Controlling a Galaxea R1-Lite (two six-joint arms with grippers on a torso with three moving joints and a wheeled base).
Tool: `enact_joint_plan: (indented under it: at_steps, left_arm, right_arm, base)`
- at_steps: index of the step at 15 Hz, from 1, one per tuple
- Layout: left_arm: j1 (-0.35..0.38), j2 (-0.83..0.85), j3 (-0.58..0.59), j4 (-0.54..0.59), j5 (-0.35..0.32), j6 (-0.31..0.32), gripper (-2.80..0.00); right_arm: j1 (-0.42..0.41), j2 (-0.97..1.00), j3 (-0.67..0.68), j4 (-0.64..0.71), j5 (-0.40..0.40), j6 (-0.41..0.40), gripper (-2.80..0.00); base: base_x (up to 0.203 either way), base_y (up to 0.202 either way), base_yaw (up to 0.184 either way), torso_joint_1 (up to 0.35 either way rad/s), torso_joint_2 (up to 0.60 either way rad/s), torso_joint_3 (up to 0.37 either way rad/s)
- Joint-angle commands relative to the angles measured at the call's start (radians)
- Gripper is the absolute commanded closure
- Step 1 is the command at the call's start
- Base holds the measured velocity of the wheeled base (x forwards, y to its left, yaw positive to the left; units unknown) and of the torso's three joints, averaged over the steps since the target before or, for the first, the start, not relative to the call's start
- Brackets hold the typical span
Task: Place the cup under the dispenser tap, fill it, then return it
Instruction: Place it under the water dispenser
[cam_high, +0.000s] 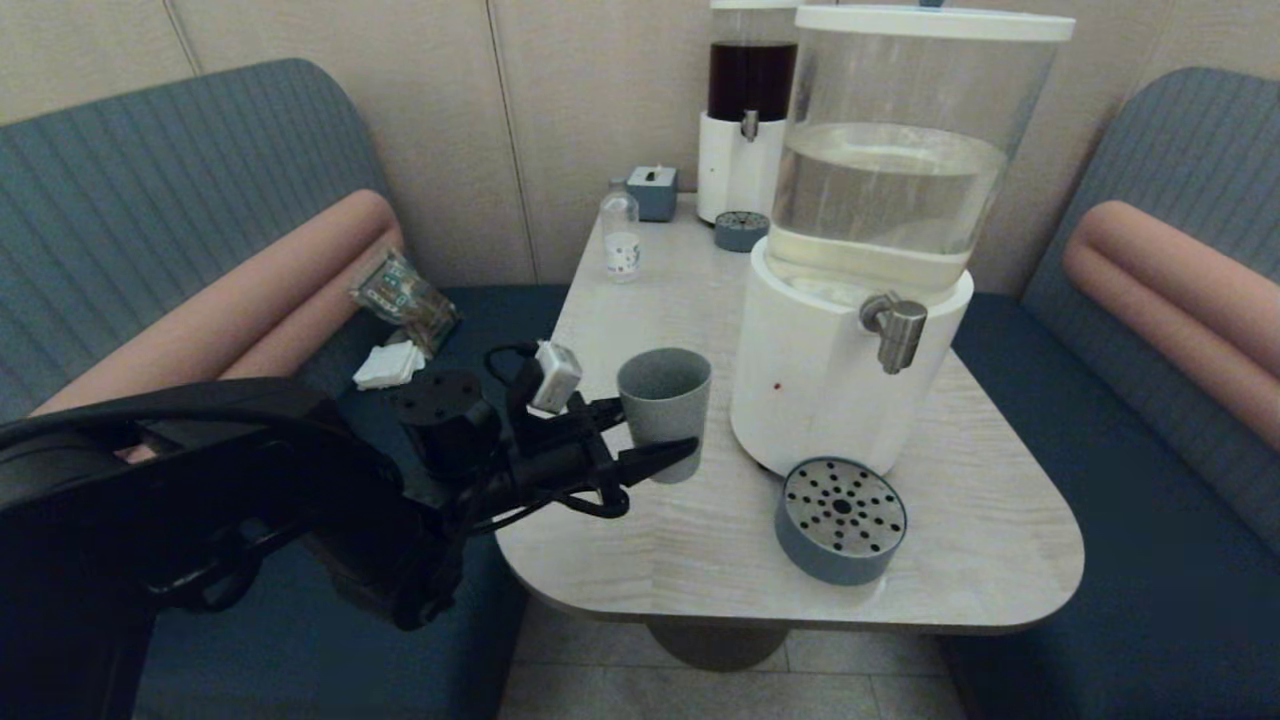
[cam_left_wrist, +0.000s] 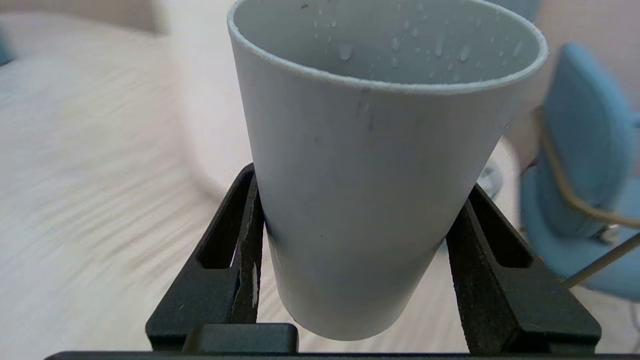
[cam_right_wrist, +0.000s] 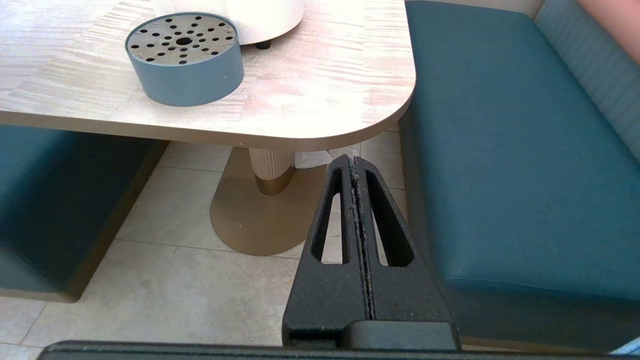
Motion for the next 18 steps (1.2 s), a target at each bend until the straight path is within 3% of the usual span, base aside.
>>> enact_joint_plan:
  at_steps: [1,13,18]
  left_arm:
    - [-0.054,0.013,-0.033,-0.008,0.01,-0.003,0.0]
    - [-0.185,0.17,-0.251,-0.008,0.031,-0.018,0.0]
    - [-0.226,0.233,-0.331,-0.008,0.071,-0.03,0.0]
  right_arm:
    - [0.0,0.0,0.0,0.0,0.0,0.0,0.0]
    - [0.0,0.001,0.0,0.0,0.0,0.0,0.0]
    - [0.0,0.001,0.0,0.0,0.0,0.0,0.0]
  base:
    - [0.0,0.0,0.0,0.0,0.0,0.0]
    - [0.0,0.0,0.0,0.0,0.0,0.0]
    - [0.0,0.0,0.0,0.0,0.0,0.0]
